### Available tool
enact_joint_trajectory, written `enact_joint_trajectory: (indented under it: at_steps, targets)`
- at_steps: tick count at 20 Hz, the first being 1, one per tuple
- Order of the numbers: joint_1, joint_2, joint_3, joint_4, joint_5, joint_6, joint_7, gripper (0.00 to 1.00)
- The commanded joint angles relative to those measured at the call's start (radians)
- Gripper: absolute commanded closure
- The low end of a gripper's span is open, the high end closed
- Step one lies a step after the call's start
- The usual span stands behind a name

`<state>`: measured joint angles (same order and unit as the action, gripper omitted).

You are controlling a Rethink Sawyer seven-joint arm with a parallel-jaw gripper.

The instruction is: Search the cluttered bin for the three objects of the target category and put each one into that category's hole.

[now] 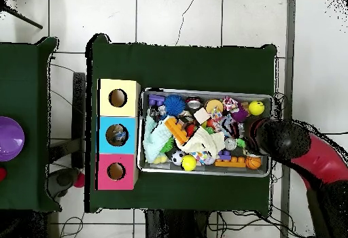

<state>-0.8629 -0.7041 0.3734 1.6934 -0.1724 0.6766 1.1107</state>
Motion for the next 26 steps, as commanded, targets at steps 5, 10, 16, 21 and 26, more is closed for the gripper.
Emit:
enact_joint_trajectory:
  at_steps: [5, 10, 16, 21, 26]
  targets:
    - [0.246, -0.144, -0.161, 0.028, 0.108, 0.210, 0.428, 1.00]
    - [0.375, -0.140, -0.228, 0.020, 0.132, 0.201, 0.500, 1.00]
    - [0.483, -0.146, -0.272, 0.036, 0.181, 0.174, 0.565, 1.00]
    - [0.557, -0.147, -0.297, 0.043, 0.205, 0.162, 0.628, 1.00]
    - [0.616, -0.141, -0.314, 0.083, 0.236, 0.105, 0.679, 1.00]
